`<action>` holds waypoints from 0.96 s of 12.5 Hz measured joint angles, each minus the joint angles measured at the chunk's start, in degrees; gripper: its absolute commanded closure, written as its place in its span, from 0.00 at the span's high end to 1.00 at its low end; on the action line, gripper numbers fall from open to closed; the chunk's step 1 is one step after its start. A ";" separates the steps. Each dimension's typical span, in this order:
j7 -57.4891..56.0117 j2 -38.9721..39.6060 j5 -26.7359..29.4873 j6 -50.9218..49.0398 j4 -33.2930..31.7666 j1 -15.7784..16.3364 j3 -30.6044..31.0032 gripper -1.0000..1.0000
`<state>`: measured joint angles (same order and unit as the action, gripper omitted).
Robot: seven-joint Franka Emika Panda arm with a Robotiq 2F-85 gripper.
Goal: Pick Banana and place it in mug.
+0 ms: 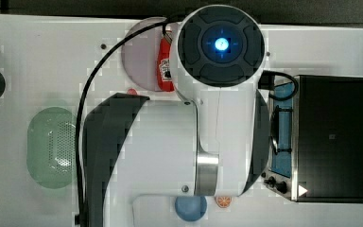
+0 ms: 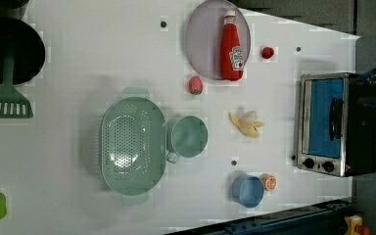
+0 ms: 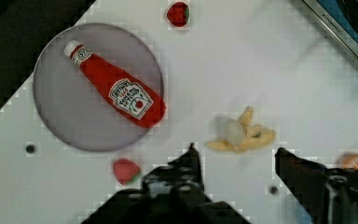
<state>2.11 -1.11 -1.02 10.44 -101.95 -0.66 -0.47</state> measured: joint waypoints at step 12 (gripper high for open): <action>-5.01 -6.19 2.00 14.01 -22.72 -0.48 -1.71 1.00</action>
<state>-2.91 -7.30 0.99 24.45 -124.66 -1.14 -2.18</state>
